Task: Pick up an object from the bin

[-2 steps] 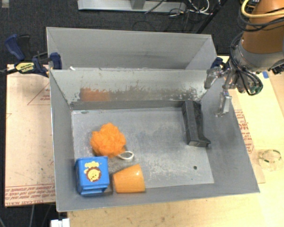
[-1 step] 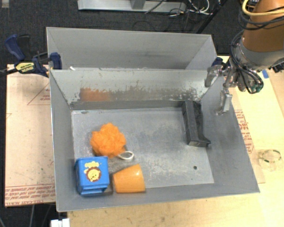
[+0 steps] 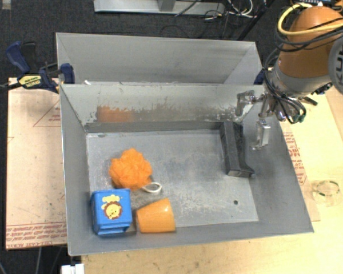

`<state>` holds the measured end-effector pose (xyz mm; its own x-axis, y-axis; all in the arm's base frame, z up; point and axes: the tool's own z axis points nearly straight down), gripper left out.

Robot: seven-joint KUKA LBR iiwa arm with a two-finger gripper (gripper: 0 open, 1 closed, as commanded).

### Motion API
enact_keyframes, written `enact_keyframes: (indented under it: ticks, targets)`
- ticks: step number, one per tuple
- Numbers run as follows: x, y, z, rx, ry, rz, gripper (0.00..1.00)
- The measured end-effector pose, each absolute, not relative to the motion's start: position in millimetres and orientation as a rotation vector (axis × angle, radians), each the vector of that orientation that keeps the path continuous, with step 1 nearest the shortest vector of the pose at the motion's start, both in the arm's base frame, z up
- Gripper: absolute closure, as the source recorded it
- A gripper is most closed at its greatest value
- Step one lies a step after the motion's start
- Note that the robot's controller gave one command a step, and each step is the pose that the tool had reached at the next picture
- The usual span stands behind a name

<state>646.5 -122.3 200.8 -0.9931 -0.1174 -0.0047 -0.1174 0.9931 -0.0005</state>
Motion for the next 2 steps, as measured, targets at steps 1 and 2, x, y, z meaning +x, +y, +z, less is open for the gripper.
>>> enact_keyframes:
  ticks: [1,2]
  targets:
    - [639.0,-98.1,178.1,-0.674,3.066,0.000,0.00]
    - [644.9,-109.7,132.9,-0.936,2.991,-0.002,0.00]
